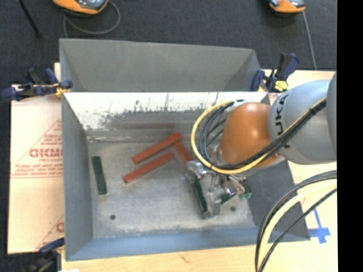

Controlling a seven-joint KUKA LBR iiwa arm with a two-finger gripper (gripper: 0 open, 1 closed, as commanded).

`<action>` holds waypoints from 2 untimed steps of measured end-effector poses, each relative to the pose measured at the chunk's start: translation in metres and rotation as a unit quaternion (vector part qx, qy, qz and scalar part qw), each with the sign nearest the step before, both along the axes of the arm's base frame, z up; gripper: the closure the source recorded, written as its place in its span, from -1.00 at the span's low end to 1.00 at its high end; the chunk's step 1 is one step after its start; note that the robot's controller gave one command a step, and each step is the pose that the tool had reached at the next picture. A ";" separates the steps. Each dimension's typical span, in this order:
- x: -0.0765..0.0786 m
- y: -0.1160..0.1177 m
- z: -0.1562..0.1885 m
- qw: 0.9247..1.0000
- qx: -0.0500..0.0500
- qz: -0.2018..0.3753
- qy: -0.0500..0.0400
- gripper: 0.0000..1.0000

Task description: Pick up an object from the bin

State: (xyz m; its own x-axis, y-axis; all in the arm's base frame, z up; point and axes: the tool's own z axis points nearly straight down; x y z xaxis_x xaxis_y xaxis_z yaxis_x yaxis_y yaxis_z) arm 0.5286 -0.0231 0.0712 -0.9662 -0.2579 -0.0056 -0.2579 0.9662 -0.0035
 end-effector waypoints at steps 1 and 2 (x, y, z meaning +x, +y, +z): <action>0.024 -0.099 0.014 1.000 -0.001 -0.021 -0.001 -1.00; 0.036 -0.119 0.007 0.970 0.006 0.245 0.002 -1.00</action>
Offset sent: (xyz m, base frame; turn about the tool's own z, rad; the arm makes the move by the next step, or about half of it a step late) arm 0.0223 -0.0928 0.0118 0.0329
